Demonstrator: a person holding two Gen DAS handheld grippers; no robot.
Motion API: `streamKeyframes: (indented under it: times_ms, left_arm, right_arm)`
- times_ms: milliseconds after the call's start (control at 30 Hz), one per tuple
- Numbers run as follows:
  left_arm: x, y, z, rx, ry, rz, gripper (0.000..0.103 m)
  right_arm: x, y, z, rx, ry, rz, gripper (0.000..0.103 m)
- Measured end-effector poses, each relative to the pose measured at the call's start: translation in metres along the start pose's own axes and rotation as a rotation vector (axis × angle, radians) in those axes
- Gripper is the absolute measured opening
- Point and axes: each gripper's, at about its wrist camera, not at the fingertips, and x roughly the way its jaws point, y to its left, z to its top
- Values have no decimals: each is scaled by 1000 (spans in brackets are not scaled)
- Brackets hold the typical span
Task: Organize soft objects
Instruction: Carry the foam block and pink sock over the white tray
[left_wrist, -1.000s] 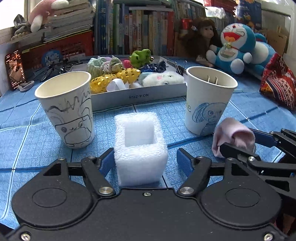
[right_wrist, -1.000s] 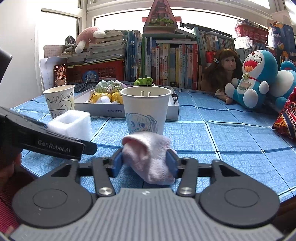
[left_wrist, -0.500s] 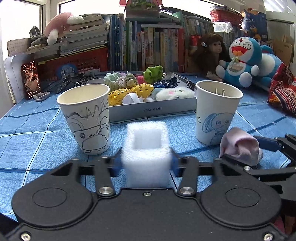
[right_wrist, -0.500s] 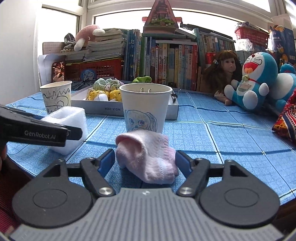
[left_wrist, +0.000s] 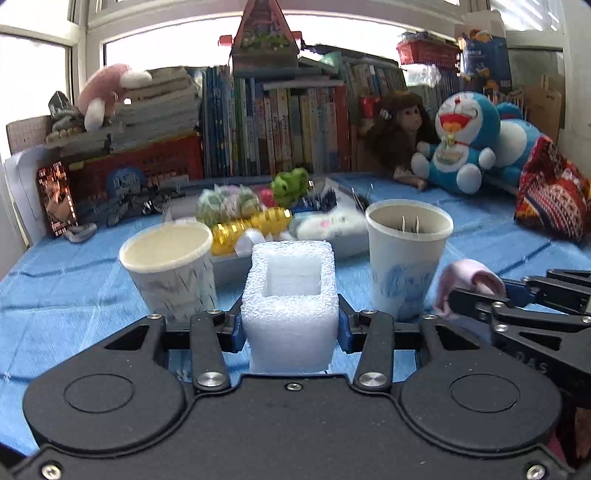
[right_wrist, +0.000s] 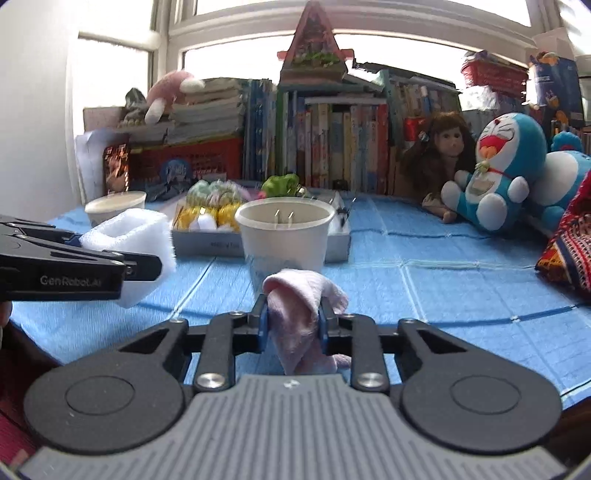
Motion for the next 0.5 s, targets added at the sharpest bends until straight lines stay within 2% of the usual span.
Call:
streamKeyframes:
  times_ms: [233,500]
  left_arm:
    - [-7,25,41,-31,-32,3,43]
    - [4,64,93,-86,-12,-18,43]
  right_arm:
    - [-13,-24,31,40,-67,-75,29]
    - [-4,-46,88,43,-129,-42,30]
